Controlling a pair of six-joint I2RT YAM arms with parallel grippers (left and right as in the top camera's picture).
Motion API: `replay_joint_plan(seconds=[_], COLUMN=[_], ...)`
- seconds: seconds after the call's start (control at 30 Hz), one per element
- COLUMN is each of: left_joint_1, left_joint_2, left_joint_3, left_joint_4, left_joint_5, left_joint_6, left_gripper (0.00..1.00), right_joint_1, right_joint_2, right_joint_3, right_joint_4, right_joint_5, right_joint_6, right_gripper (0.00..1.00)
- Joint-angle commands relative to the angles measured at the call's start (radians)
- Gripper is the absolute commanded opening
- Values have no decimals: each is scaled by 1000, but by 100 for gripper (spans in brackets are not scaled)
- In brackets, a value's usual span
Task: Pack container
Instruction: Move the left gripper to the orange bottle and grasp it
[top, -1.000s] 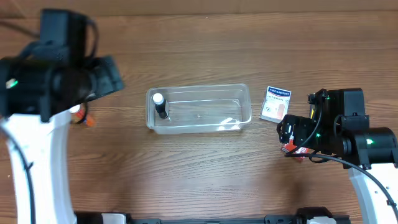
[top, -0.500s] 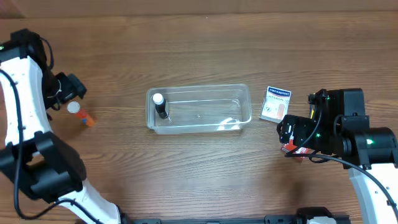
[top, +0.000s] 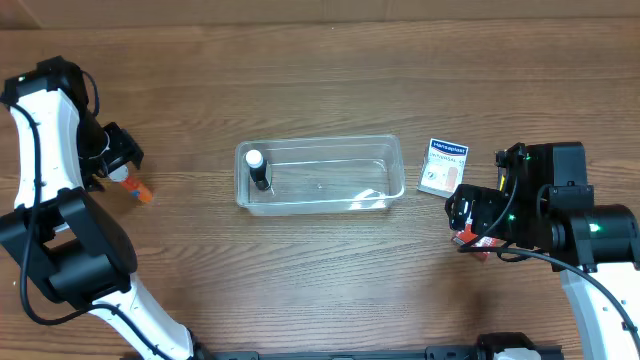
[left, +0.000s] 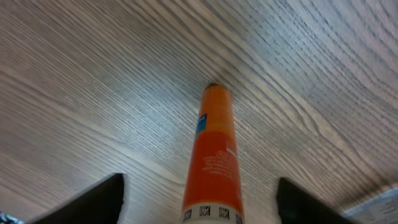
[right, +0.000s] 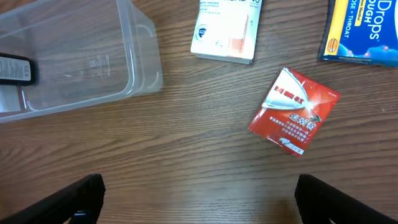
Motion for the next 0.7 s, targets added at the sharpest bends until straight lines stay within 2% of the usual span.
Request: replay_joint_plan(seconds=[0.0, 0.07, 0.27, 0.37, 0.57, 0.67], left_joint_1=[-5, -6, -27, -36, -45, -50], left_joint_2=[7, 7, 7, 7, -5, -49], left_joint_3=[-10, -11, -14, -14, -13, -13], left_joint_4=[-22, -25, -25, -26, -63, -82], left_joint_5=[20, 20, 20, 20, 27, 27], left_joint_6=[8, 8, 8, 8, 15, 16], left_gripper=[67, 65, 45, 39, 10, 8], right_joint_1=[-3, -3, -3, -3, -3, -3], right_joint_2=[-5, -5, -5, -5, -5, -5], right_joint_3=[26, 26, 26, 26, 26, 26], right_joint_4=[6, 6, 5, 5, 5, 5], right_joint_5=[6, 6, 6, 6, 6, 6], right_joint_6=[1, 2, 1, 1, 1, 2], right_gripper=[100, 100, 100, 100, 100, 100])
